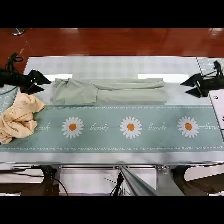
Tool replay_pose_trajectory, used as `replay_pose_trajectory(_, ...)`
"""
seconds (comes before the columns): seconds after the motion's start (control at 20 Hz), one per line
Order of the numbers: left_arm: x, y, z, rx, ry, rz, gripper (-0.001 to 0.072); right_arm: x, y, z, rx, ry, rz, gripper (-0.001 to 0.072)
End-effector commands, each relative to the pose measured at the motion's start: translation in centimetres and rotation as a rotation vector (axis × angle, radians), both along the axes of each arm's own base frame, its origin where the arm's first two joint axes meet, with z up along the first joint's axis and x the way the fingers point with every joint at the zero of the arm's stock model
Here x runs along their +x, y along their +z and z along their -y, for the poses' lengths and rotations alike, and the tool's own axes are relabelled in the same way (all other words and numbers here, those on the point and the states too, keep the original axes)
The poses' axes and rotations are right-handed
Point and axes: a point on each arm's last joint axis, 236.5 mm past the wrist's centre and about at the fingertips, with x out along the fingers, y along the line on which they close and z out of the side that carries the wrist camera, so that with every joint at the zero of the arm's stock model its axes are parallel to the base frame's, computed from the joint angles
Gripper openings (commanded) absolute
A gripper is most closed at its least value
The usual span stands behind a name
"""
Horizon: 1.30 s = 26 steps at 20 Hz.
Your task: Fold the shirts.
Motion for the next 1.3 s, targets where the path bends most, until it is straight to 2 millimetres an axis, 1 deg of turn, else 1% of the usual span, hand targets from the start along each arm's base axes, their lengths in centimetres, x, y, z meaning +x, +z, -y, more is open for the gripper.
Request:
replay_pose_trajectory(0.0, -0.9, 2.2, 4.1, -0.118, 0.084, 0.241, 0.0701, 0.3, -2.5, -1.5, 0.069, -0.06, -0.003, 0.0631)
replay_pose_trajectory(0.1, -2.4, 0.8, 6.0, -0.129, 0.055, 0.202, 0.07, 1.4, -3.8, -3.2, 0.052, -0.04, -0.001, 0.0631)
replay_pose_trajectory(0.15, -2.8, 0.5, 7.0, -0.135, 0.031, 0.19, 0.0701, 2.0, -4.3, -3.9, 0.044, -0.033, 0.004, 0.0631)
replay_pose_trajectory(0.25, -3.2, 0.5, 8.6, -0.14, -0.01, 0.188, 0.0701, 3.1, -5.0, -5.5, 0.053, -0.003, 0.006, 0.0631)
replay_pose_trajectory(0.35, -3.4, 0.5, 9.9, -0.141, -0.042, 0.186, 0.0701, 3.9, -5.2, -7.7, 0.081, 0.029, 0.01, 0.0631)
replay_pose_trajectory(0.45, -3.6, 0.3, 10.9, -0.141, -0.064, 0.183, 0.07, 4.0, -5.5, -10.0, 0.088, 0.084, 0.004, 0.0629)
replay_pose_trajectory(0.55, -3.7, 0.1, 11.5, -0.144, -0.078, 0.175, 0.07, 3.9, -5.1, -12.5, 0.092, 0.154, 0.005, 0.0603)
replay_pose_trajectory(0.6, -3.8, 0.0, 11.6, -0.144, -0.08, 0.173, 0.07, 3.8, -4.7, -13.5, 0.097, 0.184, 0.007, 0.0452)
replay_pose_trajectory(0.65, -3.8, 0.0, 11.6, -0.145, -0.081, 0.173, 0.0698, 3.7, -4.2, -14.1, 0.104, 0.21, 0.009, 0.0248)
replay_pose_trajectory(0.7, -3.8, 0.0, 11.6, -0.145, -0.082, 0.173, 0.0635, 3.6, -3.5, -14.4, 0.107, 0.24, 0.016, 0.0022)
replay_pose_trajectory(0.75, -3.8, 0.0, 11.6, -0.146, -0.084, 0.172, 0.0284, 3.6, -2.6, -14.2, 0.101, 0.249, 0.029, 0.0022)
replay_pose_trajectory(0.8, -3.9, 0.1, 11.7, -0.149, -0.088, 0.171, 0.0019, 3.7, -1.5, -13.4, 0.084, 0.24, 0.042, 0.0022)
replay_pose_trajectory(0.85, -3.9, 0.2, 11.9, -0.157, -0.088, 0.171, 0.0019, 3.5, -0.4, -12.4, 0.052, 0.235, 0.052, 0.0022)
replay_pose_trajectory(0.9, -3.9, 0.3, 12.1, -0.164, -0.089, 0.172, 0.0019, 2.9, 0.7, -11.1, 0.007, 0.237, 0.053, 0.0022)
replay_pose_trajectory(0.95, -4.0, 0.3, 12.5, -0.164, -0.099, 0.172, 0.0018, 2.0, 1.8, -9.8, -0.043, 0.253, 0.048, 0.0022)
replay_pose_trajectory(1.05, -4.5, 0.3, 14.0, -0.165, -0.137, 0.17, 0.0019, -0.5, 4.3, -7.8, -0.147, 0.286, 0.039, 0.0022)
replay_pose_trajectory(1.15, -5.0, 0.2, 16.4, -0.154, -0.183, 0.179, 0.0018, -3.1, 7.0, -6.8, -0.24, 0.293, 0.061, 0.0022)
replay_pose_trajectory(1.2, -5.1, 0.2, 18.0, -0.155, -0.187, 0.179, 0.0018, -4.7, 8.0, -6.7, -0.286, 0.303, 0.072, 0.0022)
replay_pose_trajectory(1.25, -5.1, 0.3, 20.2, -0.15, -0.194, 0.197, 0.0018, -6.3, 9.1, -7.2, -0.308, 0.305, 0.095, 0.0022)
